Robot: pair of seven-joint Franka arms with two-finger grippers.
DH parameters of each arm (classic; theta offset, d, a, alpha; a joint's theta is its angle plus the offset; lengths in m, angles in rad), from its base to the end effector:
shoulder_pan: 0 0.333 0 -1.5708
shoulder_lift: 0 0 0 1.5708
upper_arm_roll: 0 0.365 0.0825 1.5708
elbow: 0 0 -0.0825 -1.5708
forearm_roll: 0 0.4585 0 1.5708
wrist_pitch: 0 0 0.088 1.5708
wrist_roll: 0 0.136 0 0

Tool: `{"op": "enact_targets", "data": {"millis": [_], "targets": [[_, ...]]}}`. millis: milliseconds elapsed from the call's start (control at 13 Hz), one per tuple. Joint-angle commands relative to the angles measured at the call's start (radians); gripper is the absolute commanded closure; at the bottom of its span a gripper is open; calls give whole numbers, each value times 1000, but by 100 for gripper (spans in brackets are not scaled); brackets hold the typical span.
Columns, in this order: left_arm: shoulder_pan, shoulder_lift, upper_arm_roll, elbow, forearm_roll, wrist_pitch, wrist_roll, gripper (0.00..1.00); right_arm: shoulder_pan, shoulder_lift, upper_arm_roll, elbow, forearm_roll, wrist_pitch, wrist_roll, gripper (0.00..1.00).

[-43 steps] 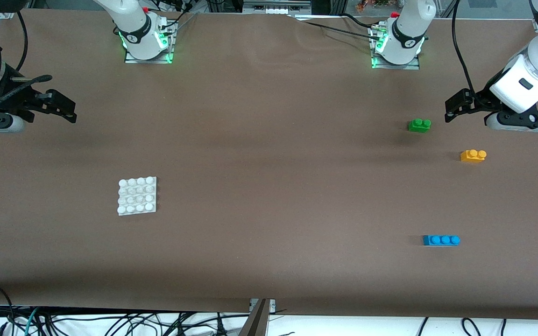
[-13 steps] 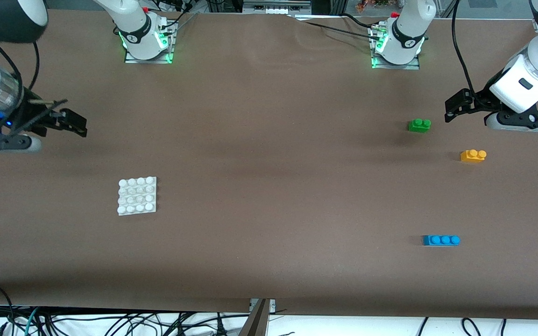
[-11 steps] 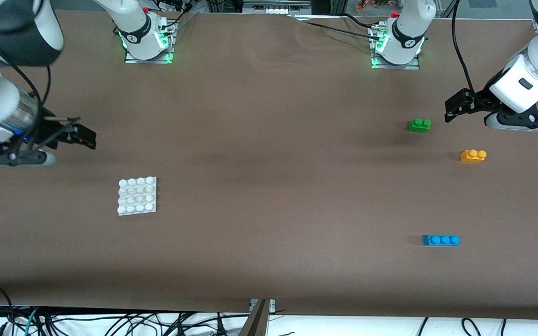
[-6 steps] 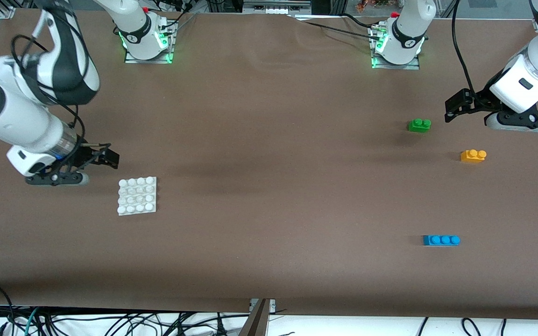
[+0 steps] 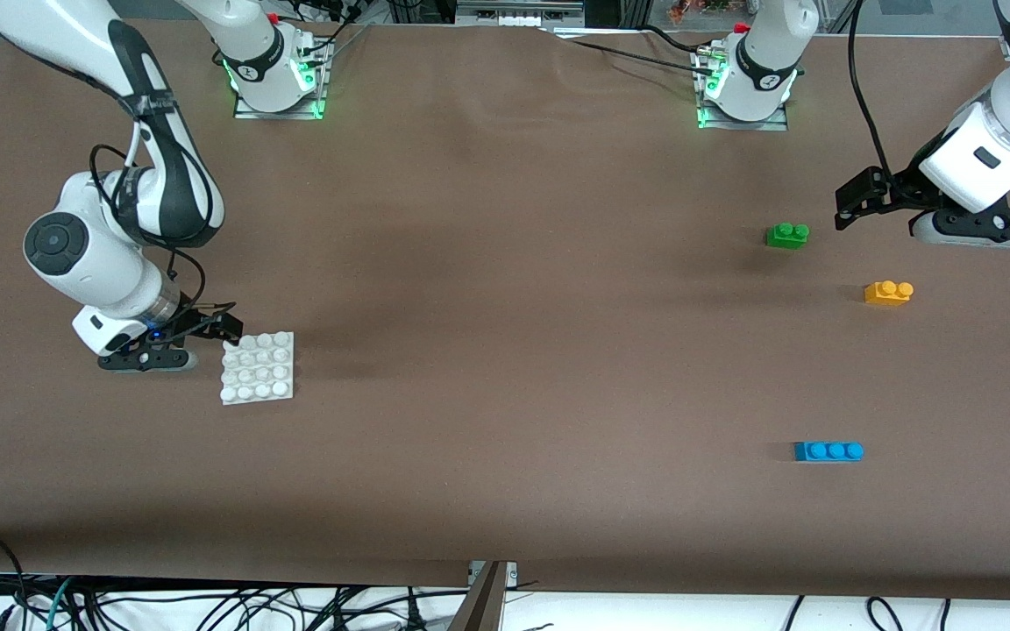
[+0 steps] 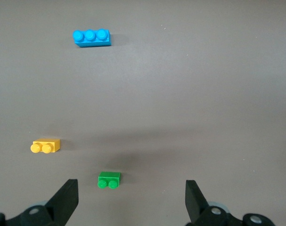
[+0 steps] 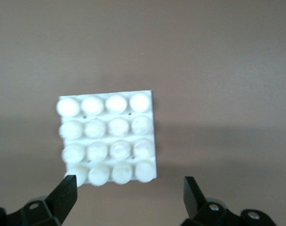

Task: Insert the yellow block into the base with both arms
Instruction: 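Reach the right gripper down to the white base plate's edge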

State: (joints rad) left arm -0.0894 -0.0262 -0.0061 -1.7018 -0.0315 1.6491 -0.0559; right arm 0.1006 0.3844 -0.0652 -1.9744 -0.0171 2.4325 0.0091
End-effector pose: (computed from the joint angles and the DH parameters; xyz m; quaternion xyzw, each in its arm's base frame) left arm 0.6187 -0.0634 0.5959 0.9996 -0.0184 -0.0144 0.0146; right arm 0.6926 0.0253 0.2450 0.9989 0.0222 0.0376 0.0171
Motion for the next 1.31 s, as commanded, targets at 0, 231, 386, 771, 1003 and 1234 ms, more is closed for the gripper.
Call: {"op": "enact_targets", "data": {"millis": [0,231,386,771,1003,1234], "targets": [[-3,15,-5,30,24,-8,-13,0,-36,37,7,-6,31,71,-32,0],[-3,15,-5,30,22,-8,-13,0,-44,88,8,32,106,83,-34,0],[-3,15,-5,30,22,-8,-13,0,-44,122,10,54,117,89,-35,0],[-3,15,-5,30,19,-6,-13,0,-44,182,16,60,123,191,-37,0],[-3,14,-5,30,21,-8,-13,0,-42,200,25,62,166,204,-38,0],[-3,15,-5,30,21,-8,-13,0,-44,217,38,69,183,223,-38,0]]}}
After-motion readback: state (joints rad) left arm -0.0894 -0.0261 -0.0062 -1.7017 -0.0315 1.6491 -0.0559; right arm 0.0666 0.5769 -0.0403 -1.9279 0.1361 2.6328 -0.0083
